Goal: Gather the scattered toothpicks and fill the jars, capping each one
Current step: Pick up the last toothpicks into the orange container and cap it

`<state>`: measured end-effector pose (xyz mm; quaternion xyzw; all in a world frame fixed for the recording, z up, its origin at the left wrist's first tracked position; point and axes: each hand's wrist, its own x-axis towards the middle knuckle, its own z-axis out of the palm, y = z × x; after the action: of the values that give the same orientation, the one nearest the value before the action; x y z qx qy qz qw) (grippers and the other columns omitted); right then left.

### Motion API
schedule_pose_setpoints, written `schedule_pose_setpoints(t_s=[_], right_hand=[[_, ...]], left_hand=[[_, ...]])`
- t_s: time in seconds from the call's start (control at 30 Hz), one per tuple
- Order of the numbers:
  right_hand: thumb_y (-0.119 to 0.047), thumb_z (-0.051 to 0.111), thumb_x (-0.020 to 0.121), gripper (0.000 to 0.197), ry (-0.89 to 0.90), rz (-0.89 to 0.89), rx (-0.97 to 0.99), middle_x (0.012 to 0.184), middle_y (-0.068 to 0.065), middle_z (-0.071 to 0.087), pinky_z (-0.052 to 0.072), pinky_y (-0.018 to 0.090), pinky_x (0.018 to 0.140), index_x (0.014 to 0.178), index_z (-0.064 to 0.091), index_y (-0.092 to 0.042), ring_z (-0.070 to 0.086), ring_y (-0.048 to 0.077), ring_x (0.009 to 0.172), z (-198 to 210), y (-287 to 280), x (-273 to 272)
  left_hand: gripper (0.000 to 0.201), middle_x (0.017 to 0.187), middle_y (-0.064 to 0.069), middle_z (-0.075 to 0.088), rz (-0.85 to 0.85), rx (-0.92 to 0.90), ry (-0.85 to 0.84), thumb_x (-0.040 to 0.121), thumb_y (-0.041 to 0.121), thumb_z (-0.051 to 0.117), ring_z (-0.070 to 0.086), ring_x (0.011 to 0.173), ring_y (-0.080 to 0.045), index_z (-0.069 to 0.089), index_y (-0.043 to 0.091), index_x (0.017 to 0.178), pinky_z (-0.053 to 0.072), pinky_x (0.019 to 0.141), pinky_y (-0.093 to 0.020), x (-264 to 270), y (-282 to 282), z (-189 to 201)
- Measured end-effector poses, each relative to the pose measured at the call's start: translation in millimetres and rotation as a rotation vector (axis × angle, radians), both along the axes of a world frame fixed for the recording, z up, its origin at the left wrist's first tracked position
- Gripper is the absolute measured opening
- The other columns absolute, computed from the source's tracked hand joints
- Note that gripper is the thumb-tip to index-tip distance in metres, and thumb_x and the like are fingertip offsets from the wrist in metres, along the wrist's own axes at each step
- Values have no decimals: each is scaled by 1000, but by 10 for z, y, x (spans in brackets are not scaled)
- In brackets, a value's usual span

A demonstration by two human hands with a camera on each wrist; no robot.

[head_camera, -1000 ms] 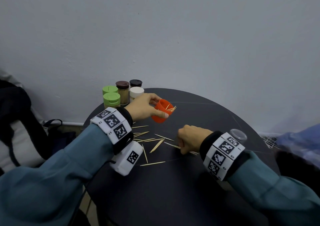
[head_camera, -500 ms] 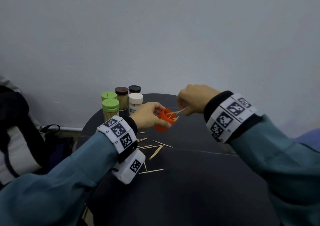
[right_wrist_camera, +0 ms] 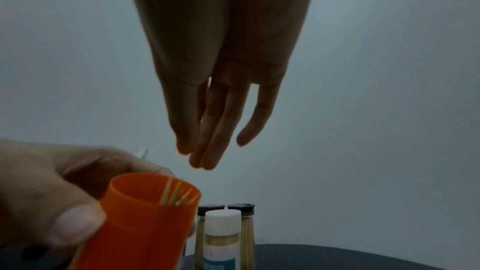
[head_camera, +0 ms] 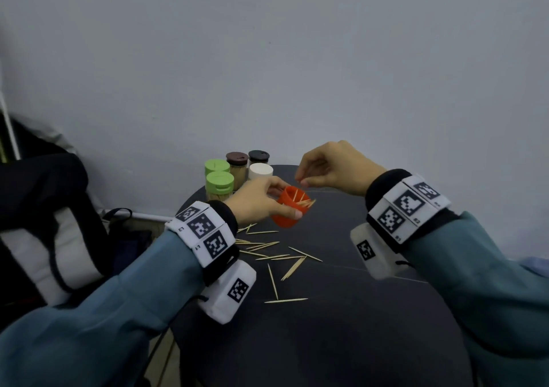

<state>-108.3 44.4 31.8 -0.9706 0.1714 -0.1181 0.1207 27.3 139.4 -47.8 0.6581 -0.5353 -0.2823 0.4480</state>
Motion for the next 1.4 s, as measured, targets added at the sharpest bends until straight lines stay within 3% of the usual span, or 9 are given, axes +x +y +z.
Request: schedule_pose_setpoints(t_s=[0.23, 0.33, 0.43, 0.57, 0.67, 0.8, 0.93, 1.27, 1.4], right_hand=[[-11, 62, 86, 15, -121, -91, -10, 97, 5, 68, 39, -1, 68, 100, 66, -8, 57, 10, 82, -313, -28, 196], [-20, 67, 84, 37, 202, -124, 45, 117, 7, 61, 44, 20, 91, 117, 56, -10, 57, 17, 105, -507, -5, 311], [-26, 73, 78, 72, 535, -111, 111, 142, 4, 42, 33, 32, 106, 139, 36, -19, 40, 20, 130, -655, 98, 460], [-28, 78, 72, 102, 753, -65, 173, 155, 1, 16, 21, 34, 113, 149, 10, -26, 17, 21, 142, -730, 214, 663], [-29, 80, 70, 108, 802, -6, 123, 157, -1, 10, 16, 34, 115, 149, 6, -24, 11, 19, 144, -793, 221, 793], [-34, 78, 71, 95, 768, 46, -23, 150, 1, 22, 26, 38, 113, 146, 23, -18, 24, 21, 138, -825, 219, 882], [-28, 76, 74, 67, 650, 99, -8, 131, 5, 46, 41, 27, 96, 132, 45, -14, 46, 19, 118, -846, 239, 862], [-17, 63, 86, 27, 571, 93, -7, 108, 11, 66, 37, 14, 61, 110, 60, -5, 57, 17, 88, -925, 202, 710], [-17, 59, 89, 23, 590, 61, -23, 109, 9, 66, 39, 14, 69, 108, 64, -5, 59, 19, 101, -910, 177, 655]], left_hand=[[51, 116, -1, 58, 91, 20, 2, 70, 18, 79, 53, 113, -16, 55, 16, 115, 43, 102, -34, 292, 327, 41], [55, 119, -2, 57, 150, 24, 16, 71, 18, 78, 52, 114, -16, 54, 12, 121, 43, 100, -33, 435, 486, 40], [58, 120, -4, 59, 198, 18, 21, 70, 18, 79, 53, 115, -18, 55, 12, 122, 42, 102, -32, 584, 633, 7], [54, 118, -5, 60, 261, 33, 9, 70, 19, 79, 54, 114, -19, 56, 13, 119, 41, 104, -36, 734, 775, -59], [58, 119, -6, 61, 276, 41, 8, 68, 21, 80, 55, 114, -20, 57, 12, 121, 42, 104, -39, 795, 826, -76], [59, 120, -5, 60, 271, 55, 9, 70, 21, 79, 54, 114, -19, 55, 11, 123, 43, 103, -39, 801, 825, -81], [58, 118, -2, 57, 260, 61, -6, 73, 19, 77, 52, 110, -14, 53, 11, 125, 43, 95, -28, 742, 786, -64], [58, 118, -1, 57, 236, 72, -27, 72, 19, 77, 52, 111, -15, 53, 13, 124, 42, 98, -29, 643, 685, -27], [56, 119, 0, 56, 226, 84, -23, 73, 19, 77, 52, 110, -14, 53, 14, 123, 41, 95, -26, 631, 668, -37]])
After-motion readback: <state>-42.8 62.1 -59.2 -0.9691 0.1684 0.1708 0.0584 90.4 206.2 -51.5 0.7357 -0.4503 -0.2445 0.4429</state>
